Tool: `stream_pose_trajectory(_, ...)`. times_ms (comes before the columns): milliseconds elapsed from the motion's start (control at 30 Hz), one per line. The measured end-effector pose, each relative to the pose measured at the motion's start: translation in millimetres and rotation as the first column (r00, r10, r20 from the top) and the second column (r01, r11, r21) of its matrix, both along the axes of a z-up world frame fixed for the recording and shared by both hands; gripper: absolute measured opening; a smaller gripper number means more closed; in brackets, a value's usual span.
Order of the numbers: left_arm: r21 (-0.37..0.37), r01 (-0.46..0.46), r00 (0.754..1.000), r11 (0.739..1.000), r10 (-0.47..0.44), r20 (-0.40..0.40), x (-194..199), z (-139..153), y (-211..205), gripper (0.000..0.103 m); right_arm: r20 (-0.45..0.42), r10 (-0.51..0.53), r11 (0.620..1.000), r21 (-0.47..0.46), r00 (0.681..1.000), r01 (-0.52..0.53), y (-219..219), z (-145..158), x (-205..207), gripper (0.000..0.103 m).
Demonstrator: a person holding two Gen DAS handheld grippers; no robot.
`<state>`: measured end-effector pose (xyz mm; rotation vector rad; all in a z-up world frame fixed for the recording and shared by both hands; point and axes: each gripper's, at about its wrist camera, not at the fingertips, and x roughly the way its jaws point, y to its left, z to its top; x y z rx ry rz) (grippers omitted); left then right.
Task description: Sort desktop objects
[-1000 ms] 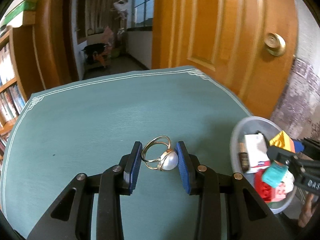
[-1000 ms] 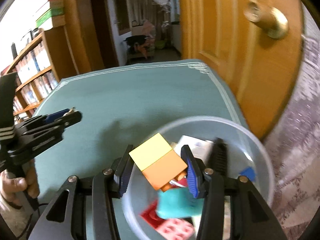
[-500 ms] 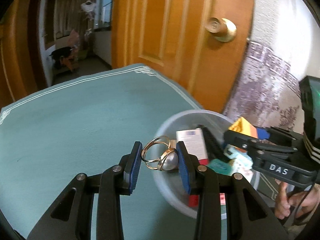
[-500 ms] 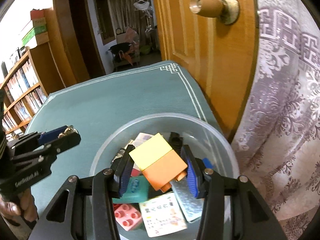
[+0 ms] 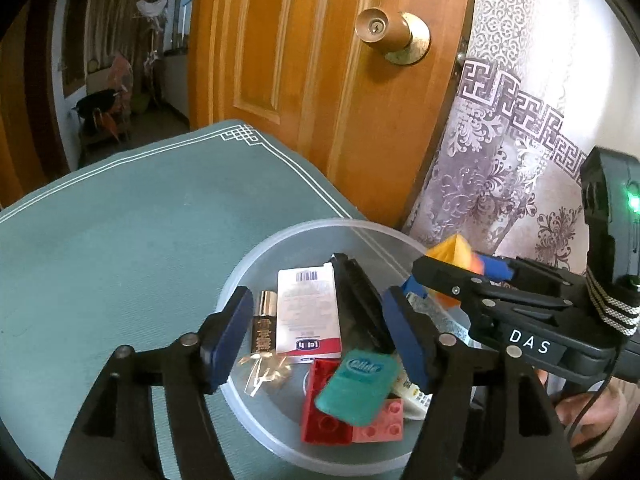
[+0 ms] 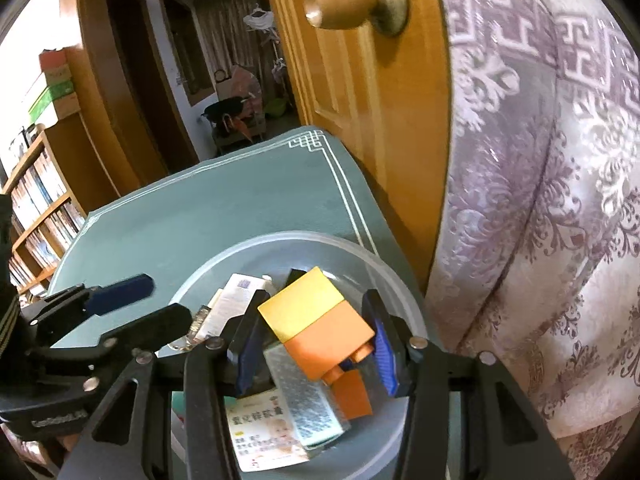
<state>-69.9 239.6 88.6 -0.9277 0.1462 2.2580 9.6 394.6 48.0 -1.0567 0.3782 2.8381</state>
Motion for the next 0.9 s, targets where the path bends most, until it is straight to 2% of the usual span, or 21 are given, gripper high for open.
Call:
stream_pose_trajectory(267, -0.024, -0.044, 0.999, 0.999, 0.044, -0.013, 1, 0, -9, 0.071, 0.001, -0.008, 1.0, -0.019, 1.0, 0.008, 10, -3, 9, 0.052)
stream_pose_trajectory(300, -0.032, -0.056, 0.998, 0.998, 0.055, -0.023, 2, 1, -11, 0.071, -0.001, -0.008, 1.0, -0.02, 1.0, 0.008, 9, -3, 11, 0.054)
stream_pose_trajectory(433, -0.062, -0.11, 0.992, 0.992, 0.106, -0.069, 4, 4, -20, 0.072, -0.009, -0.01, 1.0, -0.007, 1.0, 0.01, 8, -1, 18, 0.078)
stream_pose_trajectory(567, -0.071, -0.162, 0.982, 0.984, 0.153, -0.111, 10, 9, -30, 0.082, -0.004, 0.003, 1.0, 0.008, 1.0, -0.003, 2, 0, 25, 0.082)
stream_pose_trajectory(800, -0.125, -0.261, 0.95, 0.957, 0.233, -0.206, 28, 19, -42, 0.083, 0.023, 0.012, 1.0, 0.012, 1.0, -0.013, -3, -1, 40, 0.089)
stream_pose_trajectory(900, -0.16, -0.292, 0.937, 0.943, 0.249, -0.243, 39, 21, -43, 0.083, 0.029, 0.014, 1.0, 0.017, 0.999, -0.015, -6, -1, 49, 0.097)
